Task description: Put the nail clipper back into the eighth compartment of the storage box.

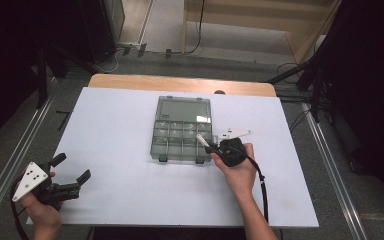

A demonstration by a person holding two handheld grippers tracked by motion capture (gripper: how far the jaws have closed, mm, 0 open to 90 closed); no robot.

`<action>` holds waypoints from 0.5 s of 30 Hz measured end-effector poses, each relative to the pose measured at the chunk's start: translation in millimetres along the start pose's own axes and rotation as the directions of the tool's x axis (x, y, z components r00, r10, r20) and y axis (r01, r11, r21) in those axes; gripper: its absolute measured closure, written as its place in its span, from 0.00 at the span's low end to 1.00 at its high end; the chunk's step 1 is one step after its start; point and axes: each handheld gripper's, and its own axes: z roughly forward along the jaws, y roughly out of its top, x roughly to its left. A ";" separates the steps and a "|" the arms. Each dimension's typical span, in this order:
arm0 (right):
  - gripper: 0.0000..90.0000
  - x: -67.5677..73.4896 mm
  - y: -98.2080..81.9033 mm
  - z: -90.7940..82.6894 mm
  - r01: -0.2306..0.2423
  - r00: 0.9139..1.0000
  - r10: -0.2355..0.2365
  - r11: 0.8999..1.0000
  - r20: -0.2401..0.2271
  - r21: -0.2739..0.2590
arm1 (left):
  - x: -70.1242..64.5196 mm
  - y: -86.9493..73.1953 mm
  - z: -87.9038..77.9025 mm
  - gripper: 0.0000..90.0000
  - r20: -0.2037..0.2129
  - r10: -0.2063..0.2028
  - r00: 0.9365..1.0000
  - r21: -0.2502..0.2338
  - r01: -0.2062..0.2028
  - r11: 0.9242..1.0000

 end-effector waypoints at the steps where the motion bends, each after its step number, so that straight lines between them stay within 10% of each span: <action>1: 0.88 -1.0 -0.4 0.4 -0.008 1.000 0.008 1.000 -0.006 0.000 | 0.0 0.0 0.0 0.00 0.000 0.000 1.000 0.000 0.000 1.000; 4: 0.82 -2.5 -1.2 -0.1 -0.007 1.000 0.007 1.000 -0.015 -0.012 | -0.1 0.0 0.0 0.00 0.000 0.001 1.000 0.001 -0.001 1.000; 15: 0.08 -6.0 -12.4 -25.4 -0.052 0.999 0.050 0.984 -0.014 -0.172 | -0.2 -0.1 0.2 0.00 0.000 -0.001 1.000 0.001 0.001 1.000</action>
